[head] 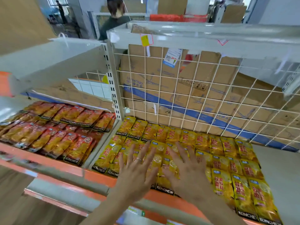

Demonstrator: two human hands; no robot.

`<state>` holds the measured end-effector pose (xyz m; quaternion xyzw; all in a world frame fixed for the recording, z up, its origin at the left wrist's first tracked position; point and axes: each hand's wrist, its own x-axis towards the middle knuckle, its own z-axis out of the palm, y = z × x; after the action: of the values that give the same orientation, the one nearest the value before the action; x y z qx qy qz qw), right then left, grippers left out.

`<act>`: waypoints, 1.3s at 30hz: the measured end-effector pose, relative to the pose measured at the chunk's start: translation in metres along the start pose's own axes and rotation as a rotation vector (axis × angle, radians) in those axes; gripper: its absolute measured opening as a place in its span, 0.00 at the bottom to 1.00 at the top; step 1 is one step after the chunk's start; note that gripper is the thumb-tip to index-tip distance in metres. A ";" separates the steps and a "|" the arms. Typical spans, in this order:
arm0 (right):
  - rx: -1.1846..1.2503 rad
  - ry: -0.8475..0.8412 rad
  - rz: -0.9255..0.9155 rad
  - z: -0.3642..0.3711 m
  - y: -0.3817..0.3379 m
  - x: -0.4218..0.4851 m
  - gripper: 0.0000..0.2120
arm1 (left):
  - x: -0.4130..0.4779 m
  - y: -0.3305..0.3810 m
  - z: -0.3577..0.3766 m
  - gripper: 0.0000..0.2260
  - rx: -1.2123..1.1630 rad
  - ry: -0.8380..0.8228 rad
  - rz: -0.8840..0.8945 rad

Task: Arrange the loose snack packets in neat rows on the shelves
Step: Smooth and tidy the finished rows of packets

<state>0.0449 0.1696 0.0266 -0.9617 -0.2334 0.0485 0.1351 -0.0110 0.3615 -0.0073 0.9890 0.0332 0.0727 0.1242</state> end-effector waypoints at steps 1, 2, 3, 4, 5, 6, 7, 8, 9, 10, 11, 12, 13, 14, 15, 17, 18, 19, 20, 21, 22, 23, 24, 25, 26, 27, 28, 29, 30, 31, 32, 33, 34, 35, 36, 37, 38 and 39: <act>0.006 0.029 -0.018 -0.003 -0.010 -0.001 0.38 | -0.004 -0.009 -0.010 0.27 0.005 0.021 0.026; 0.010 0.051 -0.034 -0.008 -0.022 -0.003 0.37 | -0.008 -0.018 -0.021 0.27 0.002 0.043 0.050; 0.013 0.067 -0.045 -0.011 -0.034 -0.004 0.37 | -0.012 -0.028 -0.029 0.27 0.005 0.066 0.066; 0.009 0.083 -0.055 -0.013 -0.045 -0.005 0.37 | -0.015 -0.038 -0.037 0.27 0.014 0.081 0.075; 0.002 0.094 -0.066 -0.013 -0.056 -0.006 0.37 | -0.018 -0.048 -0.043 0.27 0.027 0.088 0.077; 0.002 0.104 -0.073 -0.011 -0.068 -0.006 0.37 | -0.021 -0.057 -0.050 0.27 0.042 0.095 0.075; 0.008 0.115 -0.077 -0.009 -0.079 -0.006 0.37 | -0.023 -0.066 -0.055 0.28 0.060 0.099 0.071; 0.011 0.115 -0.073 -0.005 -0.090 -0.006 0.38 | -0.026 -0.076 -0.058 0.28 0.072 0.095 0.069; 0.005 0.104 -0.065 0.001 -0.099 -0.004 0.38 | -0.028 -0.084 -0.060 0.29 0.071 0.088 0.065; 0.005 0.091 -0.055 0.007 -0.108 -0.004 0.38 | -0.030 -0.091 -0.062 0.29 0.063 0.089 0.063; 0.016 0.092 -0.048 0.012 -0.117 -0.003 0.39 | -0.033 -0.098 -0.064 0.28 0.059 0.090 0.072; 0.026 0.093 -0.038 0.017 -0.126 -0.003 0.39 | -0.037 -0.104 -0.065 0.27 0.055 0.083 0.083; 0.021 0.081 -0.029 0.022 -0.133 -0.003 0.40 | -0.041 -0.111 -0.065 0.26 0.057 0.073 0.090; 0.007 0.061 -0.021 0.026 -0.140 -0.004 0.41 | -0.045 -0.118 -0.063 0.26 0.069 0.075 0.091; -0.002 0.040 -0.014 0.030 -0.147 -0.007 0.41 | -0.051 -0.125 -0.061 0.26 0.076 0.075 0.091; 0.004 0.017 -0.010 0.036 -0.159 -0.012 0.41 | -0.062 -0.137 -0.058 0.26 0.068 0.042 0.066; 0.013 0.002 -0.007 0.039 -0.164 -0.014 0.41 | -0.066 -0.144 -0.055 0.27 0.067 0.025 0.041; 0.024 -0.015 -0.006 0.041 -0.169 -0.014 0.40 | -0.070 -0.151 -0.054 0.27 0.071 0.014 0.018; 0.034 -0.034 -0.008 0.044 -0.173 -0.013 0.40 | -0.073 -0.156 -0.055 0.27 0.076 -0.007 -0.007; 0.040 -0.053 -0.013 0.045 -0.176 -0.010 0.38 | -0.076 -0.161 -0.057 0.28 0.078 -0.038 -0.035; 0.042 -0.072 -0.020 0.047 -0.179 -0.007 0.35 | -0.079 -0.165 -0.060 0.29 0.076 -0.068 -0.065; 0.042 -0.085 -0.030 0.048 -0.183 -0.003 0.32 | -0.081 -0.170 -0.062 0.32 0.078 -0.104 -0.097; 0.041 -0.098 -0.038 0.050 -0.187 -0.001 0.30 | -0.086 -0.176 -0.064 0.34 0.087 -0.148 -0.123; 0.045 -0.105 -0.046 0.054 -0.193 0.001 0.29 | -0.091 -0.184 -0.065 0.36 0.097 -0.176 -0.132; 0.052 -0.101 -0.054 0.057 -0.199 0.003 0.28 | -0.092 -0.194 -0.066 0.37 0.114 -0.182 -0.126; 0.055 -0.090 -0.059 0.060 -0.205 0.007 0.27 | -0.092 -0.204 -0.068 0.37 0.128 -0.185 -0.119; 0.056 -0.081 -0.062 0.062 -0.211 0.012 0.27 | -0.088 -0.215 -0.071 0.37 0.135 -0.182 -0.111; 0.053 -0.079 -0.062 0.066 -0.217 0.018 0.28 | -0.082 -0.226 -0.074 0.35 0.137 -0.178 -0.106; 0.043 -0.086 -0.060 0.070 -0.224 0.026 0.27 | -0.075 -0.237 -0.076 0.33 0.149 -0.180 -0.105; 0.028 -0.090 -0.054 0.074 -0.232 0.035 0.27 | -0.067 -0.249 -0.077 0.31 0.169 -0.188 -0.106; 0.012 -0.088 -0.049 0.079 -0.241 0.046 0.26 | -0.059 -0.261 -0.076 0.30 0.189 -0.196 -0.104; -0.001 -0.080 -0.044 0.086 -0.252 0.057 0.25 | -0.052 -0.272 -0.074 0.30 0.203 -0.207 -0.097; 0.008 -0.071 -0.037 0.093 -0.263 0.069 0.24 | -0.045 -0.282 -0.072 0.29 0.216 -0.218 -0.086; 0.056 -0.069 -0.027 0.100 -0.274 0.080 0.22 | -0.039 -0.291 -0.069 0.28 0.221 -0.229 -0.074; 0.162 -0.076 -0.010 0.108 -0.285 0.090 0.22 | -0.034 -0.298 -0.065 0.27 0.210 -0.241 -0.062; 0.307 -0.096 0.019 0.114 -0.295 0.100 0.22 | -0.029 -0.303 -0.061 0.26 0.191 -0.253 -0.052; 0.447 -0.106 0.061 0.120 -0.304 0.107 0.20 | -0.027 -0.306 -0.056 0.26 0.176 -0.263 -0.042; 0.542 -0.093 0.111 0.125 -0.310 0.115 0.18 | -0.024 -0.309 -0.053 0.26 0.169 -0.266 -0.027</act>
<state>-0.0082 0.5173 -0.0090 -0.8985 -0.1649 0.1607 0.3739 -0.0577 0.6712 -0.0367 0.9963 0.0358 -0.0636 0.0446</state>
